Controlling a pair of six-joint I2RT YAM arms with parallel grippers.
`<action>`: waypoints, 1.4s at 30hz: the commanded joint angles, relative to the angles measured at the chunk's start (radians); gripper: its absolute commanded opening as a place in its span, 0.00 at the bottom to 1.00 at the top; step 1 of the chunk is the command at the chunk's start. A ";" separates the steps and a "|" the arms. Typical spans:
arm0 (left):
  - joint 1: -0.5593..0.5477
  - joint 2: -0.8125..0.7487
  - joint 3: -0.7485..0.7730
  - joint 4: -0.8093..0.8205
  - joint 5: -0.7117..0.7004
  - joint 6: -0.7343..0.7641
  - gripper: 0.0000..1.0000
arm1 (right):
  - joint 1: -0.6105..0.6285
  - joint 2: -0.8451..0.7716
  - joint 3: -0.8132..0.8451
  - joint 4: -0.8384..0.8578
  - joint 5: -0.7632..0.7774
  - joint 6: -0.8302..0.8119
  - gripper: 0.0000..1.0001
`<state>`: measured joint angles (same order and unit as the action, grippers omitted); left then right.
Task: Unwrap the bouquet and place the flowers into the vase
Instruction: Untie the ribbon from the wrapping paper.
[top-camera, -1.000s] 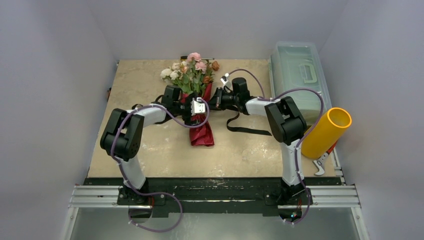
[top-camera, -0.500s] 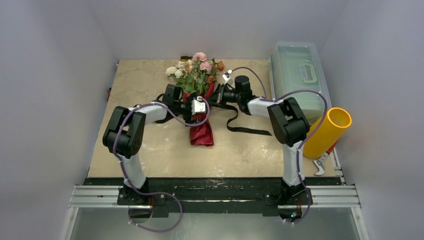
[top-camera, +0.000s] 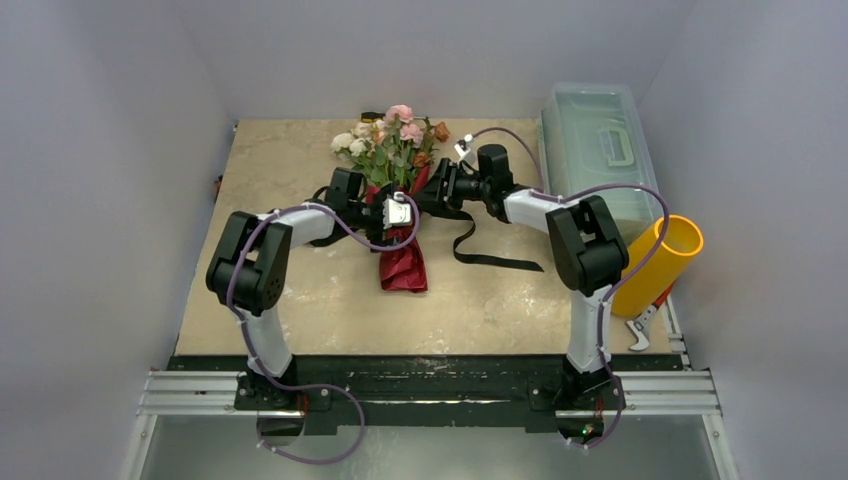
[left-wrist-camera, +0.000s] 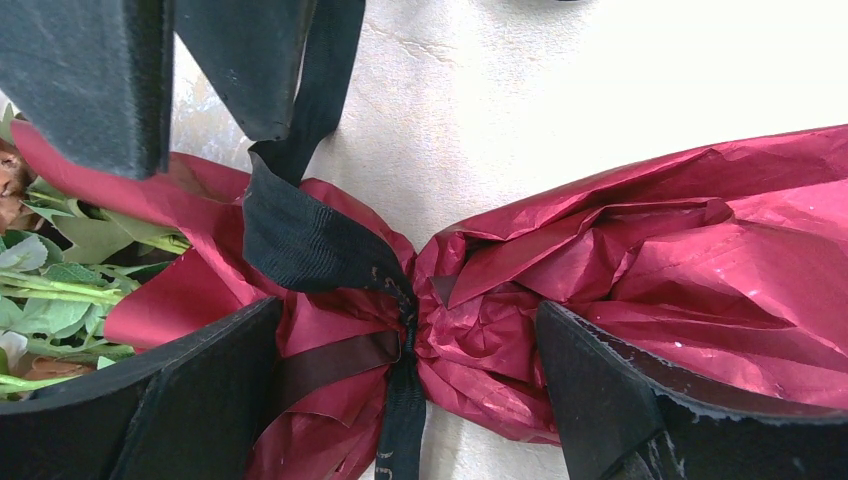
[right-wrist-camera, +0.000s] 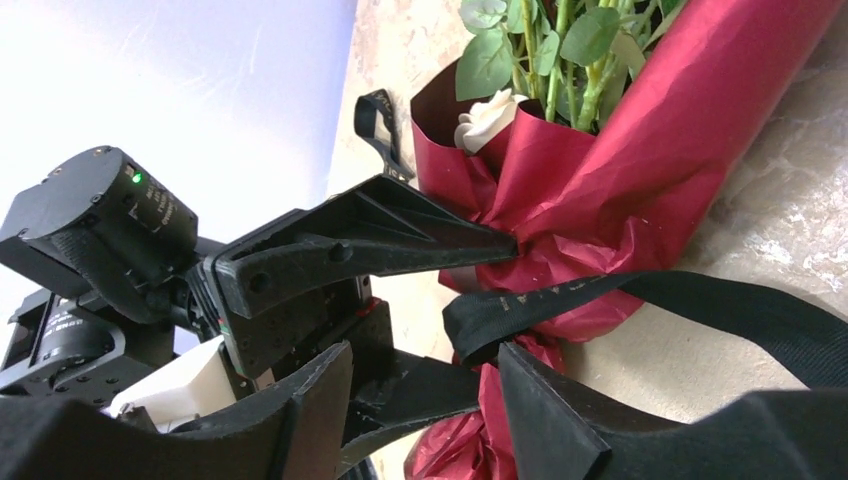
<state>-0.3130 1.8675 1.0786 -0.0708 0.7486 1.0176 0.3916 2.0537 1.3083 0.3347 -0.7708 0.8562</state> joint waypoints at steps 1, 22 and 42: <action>0.018 0.058 -0.022 -0.123 -0.075 0.051 0.98 | 0.009 -0.043 -0.014 -0.012 0.027 0.014 0.61; 0.008 0.071 -0.032 -0.135 -0.086 0.082 0.98 | 0.026 0.126 0.011 0.310 -0.016 0.332 0.59; -0.003 0.108 -0.007 -0.155 -0.105 0.079 0.98 | 0.050 0.161 -0.003 0.441 -0.052 0.451 0.25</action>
<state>-0.3145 1.8923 1.1046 -0.1032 0.7570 1.0409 0.4442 2.2532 1.3010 0.6868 -0.7853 1.2900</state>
